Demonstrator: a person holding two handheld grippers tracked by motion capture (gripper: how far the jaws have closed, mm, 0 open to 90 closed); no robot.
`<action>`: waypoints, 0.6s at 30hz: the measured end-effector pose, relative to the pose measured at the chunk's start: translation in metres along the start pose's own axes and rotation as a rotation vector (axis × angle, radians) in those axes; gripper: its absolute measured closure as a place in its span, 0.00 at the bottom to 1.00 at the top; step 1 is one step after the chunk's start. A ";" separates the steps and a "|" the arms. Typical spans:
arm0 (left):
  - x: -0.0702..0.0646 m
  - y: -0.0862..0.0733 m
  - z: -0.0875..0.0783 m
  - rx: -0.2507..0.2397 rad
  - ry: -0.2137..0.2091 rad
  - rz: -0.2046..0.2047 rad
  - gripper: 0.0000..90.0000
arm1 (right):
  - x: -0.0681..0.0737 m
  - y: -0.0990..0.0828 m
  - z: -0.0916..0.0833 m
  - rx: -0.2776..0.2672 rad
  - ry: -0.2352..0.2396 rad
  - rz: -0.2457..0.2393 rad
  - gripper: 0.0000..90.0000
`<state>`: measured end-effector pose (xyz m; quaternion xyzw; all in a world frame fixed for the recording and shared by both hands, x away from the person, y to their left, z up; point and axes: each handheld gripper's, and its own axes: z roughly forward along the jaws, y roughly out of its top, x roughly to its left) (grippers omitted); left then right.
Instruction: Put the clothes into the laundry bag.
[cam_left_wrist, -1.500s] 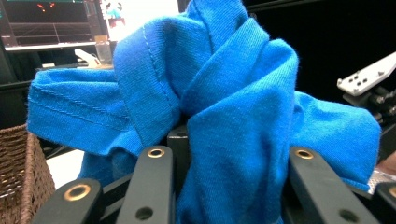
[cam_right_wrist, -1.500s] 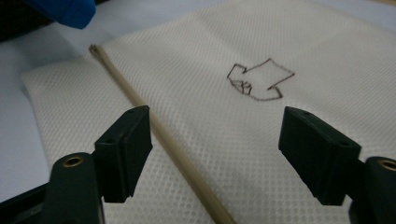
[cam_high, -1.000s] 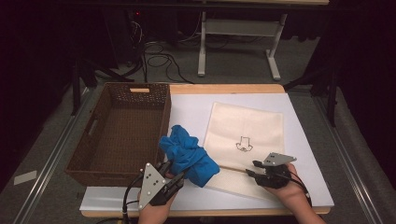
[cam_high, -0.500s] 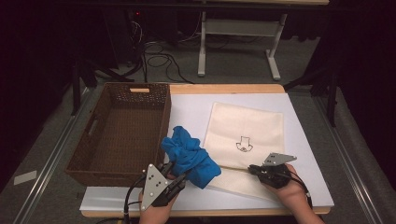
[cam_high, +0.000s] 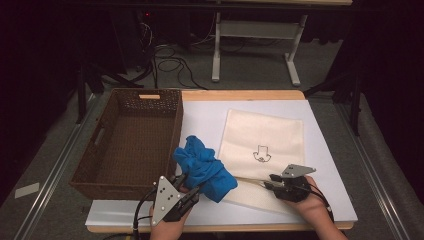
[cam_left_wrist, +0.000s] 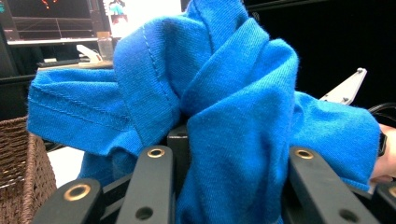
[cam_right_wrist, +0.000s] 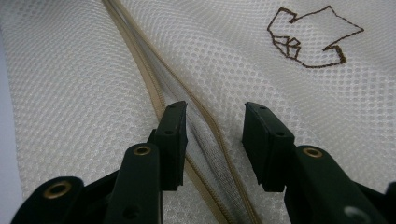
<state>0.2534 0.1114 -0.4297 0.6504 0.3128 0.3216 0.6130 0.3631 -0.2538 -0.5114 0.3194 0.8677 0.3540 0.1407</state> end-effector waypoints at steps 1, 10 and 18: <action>0.000 0.000 0.000 -0.001 0.001 -0.001 0.74 | -0.001 0.000 0.000 0.000 0.006 0.004 0.69; -0.003 -0.001 0.003 0.005 -0.010 -0.003 0.74 | -0.005 0.000 -0.001 0.002 -0.004 0.033 0.91; -0.009 0.001 0.006 0.004 -0.037 0.014 0.74 | -0.005 0.000 -0.001 -0.004 -0.007 0.034 0.99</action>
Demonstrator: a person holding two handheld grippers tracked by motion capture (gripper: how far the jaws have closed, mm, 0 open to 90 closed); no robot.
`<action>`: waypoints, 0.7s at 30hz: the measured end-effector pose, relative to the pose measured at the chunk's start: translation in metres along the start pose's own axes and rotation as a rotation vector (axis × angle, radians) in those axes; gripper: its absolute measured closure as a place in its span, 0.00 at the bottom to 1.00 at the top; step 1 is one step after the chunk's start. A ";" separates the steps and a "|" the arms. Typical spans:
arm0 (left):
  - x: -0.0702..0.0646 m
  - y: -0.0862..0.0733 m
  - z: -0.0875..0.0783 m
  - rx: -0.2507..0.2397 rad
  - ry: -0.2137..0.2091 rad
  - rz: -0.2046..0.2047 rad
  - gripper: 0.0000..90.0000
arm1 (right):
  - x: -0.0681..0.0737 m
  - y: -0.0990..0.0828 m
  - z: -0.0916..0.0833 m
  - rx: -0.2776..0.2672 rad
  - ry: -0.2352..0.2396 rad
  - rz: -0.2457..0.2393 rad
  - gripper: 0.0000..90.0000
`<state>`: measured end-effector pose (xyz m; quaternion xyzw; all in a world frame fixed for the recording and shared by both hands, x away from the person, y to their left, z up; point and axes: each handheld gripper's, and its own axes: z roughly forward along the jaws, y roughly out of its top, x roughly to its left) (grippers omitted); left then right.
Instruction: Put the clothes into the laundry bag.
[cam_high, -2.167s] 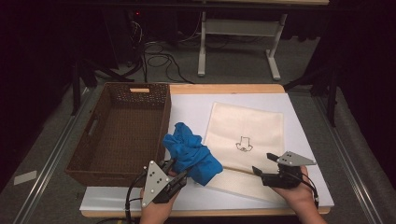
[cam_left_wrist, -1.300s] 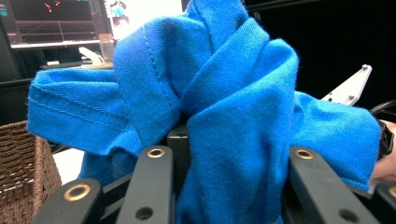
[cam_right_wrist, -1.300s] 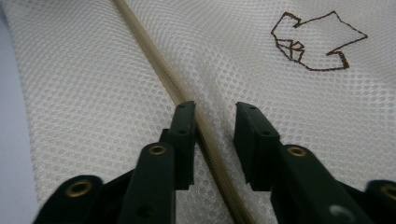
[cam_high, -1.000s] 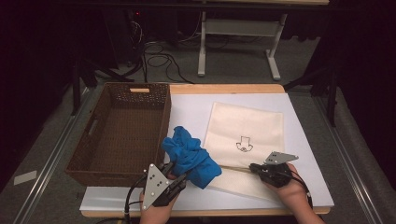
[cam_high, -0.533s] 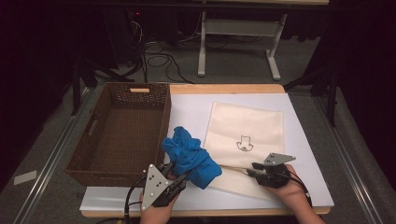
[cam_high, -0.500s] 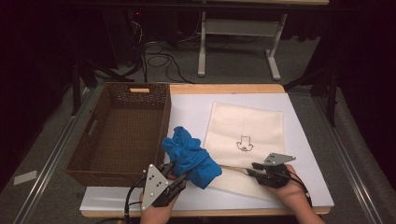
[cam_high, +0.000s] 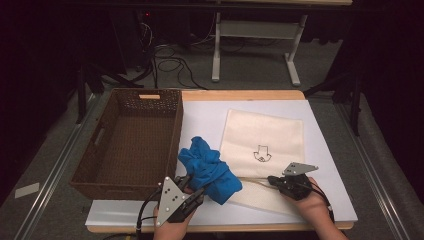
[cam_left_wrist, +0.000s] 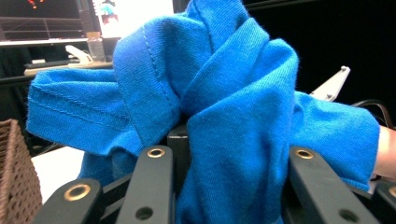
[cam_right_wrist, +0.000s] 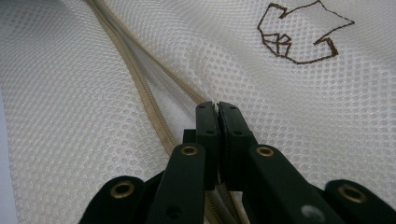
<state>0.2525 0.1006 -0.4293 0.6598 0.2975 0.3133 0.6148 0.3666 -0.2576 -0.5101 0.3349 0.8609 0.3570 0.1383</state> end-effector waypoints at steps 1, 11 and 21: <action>-0.001 0.000 0.001 0.000 -0.004 0.000 0.74 | 0.001 0.001 -0.001 0.000 -0.001 -0.005 0.99; -0.005 0.000 0.003 -0.002 -0.016 0.002 0.74 | 0.011 0.008 -0.014 -0.101 0.037 0.005 1.00; -0.020 0.003 0.005 -0.006 -0.048 0.020 0.74 | 0.018 0.012 -0.022 -0.142 0.031 -0.013 1.00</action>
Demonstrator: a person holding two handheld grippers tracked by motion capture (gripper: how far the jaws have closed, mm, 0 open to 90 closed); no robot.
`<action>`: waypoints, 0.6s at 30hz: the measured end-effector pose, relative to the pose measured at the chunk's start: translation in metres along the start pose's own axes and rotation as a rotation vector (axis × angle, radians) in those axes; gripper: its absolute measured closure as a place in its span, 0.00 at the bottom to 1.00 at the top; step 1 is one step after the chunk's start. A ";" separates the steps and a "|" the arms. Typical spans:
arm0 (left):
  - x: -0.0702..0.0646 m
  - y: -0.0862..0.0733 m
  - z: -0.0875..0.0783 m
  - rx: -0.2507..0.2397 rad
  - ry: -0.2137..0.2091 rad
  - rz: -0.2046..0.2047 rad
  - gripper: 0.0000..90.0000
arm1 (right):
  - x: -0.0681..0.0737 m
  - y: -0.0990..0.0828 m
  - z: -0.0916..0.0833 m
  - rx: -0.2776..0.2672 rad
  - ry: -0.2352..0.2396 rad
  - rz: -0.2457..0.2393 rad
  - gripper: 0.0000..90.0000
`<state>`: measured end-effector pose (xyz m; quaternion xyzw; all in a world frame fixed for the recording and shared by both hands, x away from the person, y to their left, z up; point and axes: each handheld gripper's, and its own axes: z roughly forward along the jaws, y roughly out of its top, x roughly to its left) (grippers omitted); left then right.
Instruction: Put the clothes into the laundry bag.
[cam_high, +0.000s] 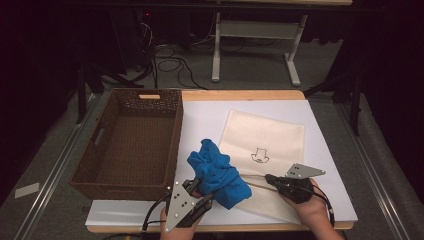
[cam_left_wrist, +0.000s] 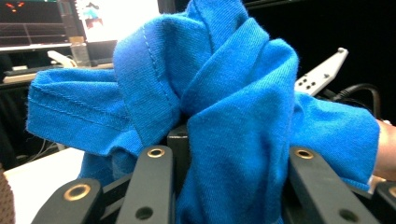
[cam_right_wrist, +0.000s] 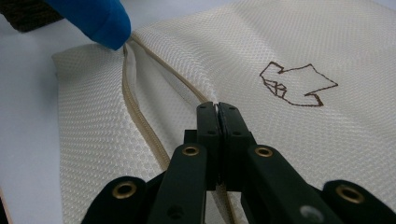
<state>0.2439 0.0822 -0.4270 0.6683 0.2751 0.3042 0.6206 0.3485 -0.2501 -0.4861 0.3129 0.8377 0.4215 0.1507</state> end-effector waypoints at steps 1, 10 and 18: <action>-0.002 0.000 0.001 -0.002 -0.002 0.001 0.74 | 0.000 0.000 -0.001 -0.004 0.000 0.002 1.00; -0.016 0.000 0.011 -0.009 -0.034 0.002 0.74 | 0.000 0.001 -0.002 -0.011 0.002 0.003 1.00; -0.030 -0.005 0.027 0.001 -0.063 -0.013 0.74 | -0.001 0.002 -0.004 -0.027 0.002 0.006 1.00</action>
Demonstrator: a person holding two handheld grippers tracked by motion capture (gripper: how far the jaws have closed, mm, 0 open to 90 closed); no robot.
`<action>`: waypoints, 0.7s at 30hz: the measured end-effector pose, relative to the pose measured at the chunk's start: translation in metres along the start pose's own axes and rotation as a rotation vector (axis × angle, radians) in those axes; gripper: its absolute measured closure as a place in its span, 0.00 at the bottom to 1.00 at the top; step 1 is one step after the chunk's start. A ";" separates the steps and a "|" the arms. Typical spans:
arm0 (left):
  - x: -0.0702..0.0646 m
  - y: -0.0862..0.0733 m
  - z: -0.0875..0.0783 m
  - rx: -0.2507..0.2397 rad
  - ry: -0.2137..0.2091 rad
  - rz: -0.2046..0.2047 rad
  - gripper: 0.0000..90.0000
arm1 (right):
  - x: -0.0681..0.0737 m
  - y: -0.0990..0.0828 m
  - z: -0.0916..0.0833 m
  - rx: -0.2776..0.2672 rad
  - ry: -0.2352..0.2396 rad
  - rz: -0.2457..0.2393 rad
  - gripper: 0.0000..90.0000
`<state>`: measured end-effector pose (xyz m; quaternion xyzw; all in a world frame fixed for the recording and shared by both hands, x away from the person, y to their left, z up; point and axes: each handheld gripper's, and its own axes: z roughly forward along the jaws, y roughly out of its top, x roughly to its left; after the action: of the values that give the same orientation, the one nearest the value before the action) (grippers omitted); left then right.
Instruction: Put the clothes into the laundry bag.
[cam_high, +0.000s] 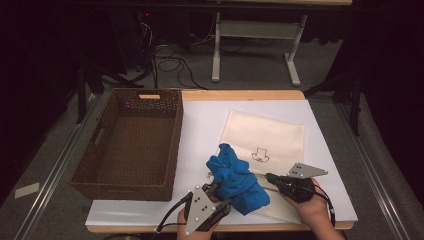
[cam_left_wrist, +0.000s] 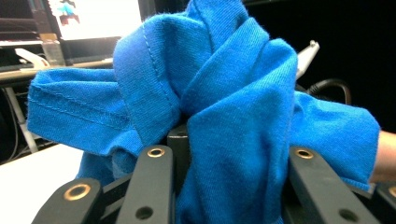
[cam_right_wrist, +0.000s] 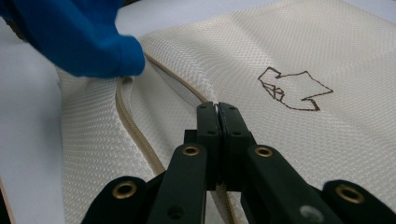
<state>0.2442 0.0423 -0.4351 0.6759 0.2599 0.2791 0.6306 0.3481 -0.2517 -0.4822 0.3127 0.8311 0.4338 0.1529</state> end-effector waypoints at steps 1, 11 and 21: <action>-0.001 -0.001 0.002 0.007 -0.003 0.003 0.74 | 0.000 0.000 0.000 -0.001 0.000 0.001 1.00; -0.009 -0.010 0.013 0.038 -0.024 0.009 0.74 | 0.000 0.002 -0.004 -0.019 0.005 0.007 1.00; -0.016 -0.015 0.016 0.059 -0.040 0.023 0.74 | 0.006 0.009 -0.014 -0.067 0.012 -0.011 1.00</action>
<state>0.2443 0.0210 -0.4512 0.7025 0.2478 0.2649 0.6123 0.3398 -0.2523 -0.4669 0.3001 0.8188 0.4622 0.1608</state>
